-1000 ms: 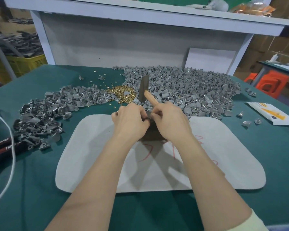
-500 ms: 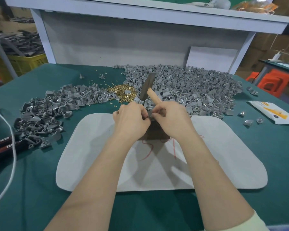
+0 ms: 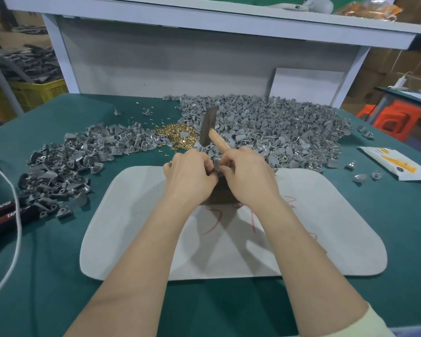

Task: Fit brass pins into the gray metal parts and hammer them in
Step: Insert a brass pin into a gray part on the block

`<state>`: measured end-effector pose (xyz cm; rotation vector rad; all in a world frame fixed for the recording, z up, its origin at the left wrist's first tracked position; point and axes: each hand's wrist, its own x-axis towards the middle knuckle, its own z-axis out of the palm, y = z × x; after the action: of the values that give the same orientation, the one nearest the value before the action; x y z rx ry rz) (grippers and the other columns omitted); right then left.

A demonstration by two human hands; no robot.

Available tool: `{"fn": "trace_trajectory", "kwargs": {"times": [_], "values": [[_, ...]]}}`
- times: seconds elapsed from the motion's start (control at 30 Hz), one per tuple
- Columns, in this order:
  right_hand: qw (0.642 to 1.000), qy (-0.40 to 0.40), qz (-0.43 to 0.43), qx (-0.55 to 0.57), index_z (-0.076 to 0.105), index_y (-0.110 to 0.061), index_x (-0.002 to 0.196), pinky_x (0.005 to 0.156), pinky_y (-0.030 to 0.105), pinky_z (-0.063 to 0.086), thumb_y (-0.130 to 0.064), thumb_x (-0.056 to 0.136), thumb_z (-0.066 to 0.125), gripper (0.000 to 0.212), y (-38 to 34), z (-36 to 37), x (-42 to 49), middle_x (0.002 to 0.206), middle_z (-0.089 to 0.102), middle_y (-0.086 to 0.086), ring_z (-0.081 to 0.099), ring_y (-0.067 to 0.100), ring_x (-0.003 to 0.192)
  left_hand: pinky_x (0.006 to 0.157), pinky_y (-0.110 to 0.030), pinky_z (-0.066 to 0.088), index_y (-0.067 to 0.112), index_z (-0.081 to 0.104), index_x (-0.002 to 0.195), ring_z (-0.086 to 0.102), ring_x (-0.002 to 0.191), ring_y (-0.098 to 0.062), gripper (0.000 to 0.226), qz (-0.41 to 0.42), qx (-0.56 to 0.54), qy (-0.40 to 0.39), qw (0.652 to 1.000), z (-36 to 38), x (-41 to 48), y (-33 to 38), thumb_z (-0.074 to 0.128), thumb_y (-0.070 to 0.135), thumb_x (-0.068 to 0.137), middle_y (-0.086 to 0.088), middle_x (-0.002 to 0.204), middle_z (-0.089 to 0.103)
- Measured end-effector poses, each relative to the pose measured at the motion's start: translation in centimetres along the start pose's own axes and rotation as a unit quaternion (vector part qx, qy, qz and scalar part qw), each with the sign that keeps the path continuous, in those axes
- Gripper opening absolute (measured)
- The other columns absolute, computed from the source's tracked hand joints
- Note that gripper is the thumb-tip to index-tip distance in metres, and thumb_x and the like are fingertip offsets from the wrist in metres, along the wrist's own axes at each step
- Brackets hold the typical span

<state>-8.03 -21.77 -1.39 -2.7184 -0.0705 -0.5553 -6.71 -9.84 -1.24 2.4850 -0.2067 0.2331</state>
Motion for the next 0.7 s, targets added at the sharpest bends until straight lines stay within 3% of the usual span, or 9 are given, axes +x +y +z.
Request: {"fn": "trace_trajectory", "kwargs": {"times": [0.17, 0.5, 0.7], "values": [[1.000, -0.026, 0.006, -0.005, 0.061, -0.027, 0.093, 0.069, 0.029, 0.032, -0.025, 0.091, 0.056, 0.006, 0.0, -0.2, 0.3, 0.089, 0.045, -0.004, 0.053, 0.023, 0.093, 0.092, -0.038, 0.033, 0.026, 0.056, 0.075, 0.047, 0.112, -0.028, 0.014, 0.009, 0.004, -0.004, 1.000, -0.1, 0.0, 0.1, 0.063, 0.029, 0.086, 0.001, 0.103, 0.061], [0.995, -0.068, -0.007, -0.078, 0.055, -0.033, 0.124, 0.069, 0.029, 0.036, -0.012, 0.090, 0.051, 0.039, -1.2, -1.0, 1.2, 0.109, 0.058, 0.007, 0.058, 0.029, 0.098, 0.091, -0.038, 0.038, 0.018, 0.065, 0.088, 0.048, 0.111, -0.032, 0.007, 0.032, 0.021, -0.014, 0.999, -0.3, 0.0, 0.2, 0.060, 0.022, 0.087, -0.005, 0.108, 0.060], [0.996, -0.080, 0.030, 0.002, 0.065, -0.031, 0.103, 0.066, 0.027, 0.038, -0.022, 0.091, 0.056, 0.017, -0.4, -0.9, 0.8, 0.096, 0.062, 0.002, 0.058, 0.026, 0.089, 0.090, -0.038, 0.037, 0.025, 0.058, 0.078, 0.048, 0.110, -0.030, 0.009, 0.022, 0.004, -0.005, 1.000, -0.2, -0.1, 0.1, 0.063, 0.026, 0.086, -0.001, 0.104, 0.061]]}}
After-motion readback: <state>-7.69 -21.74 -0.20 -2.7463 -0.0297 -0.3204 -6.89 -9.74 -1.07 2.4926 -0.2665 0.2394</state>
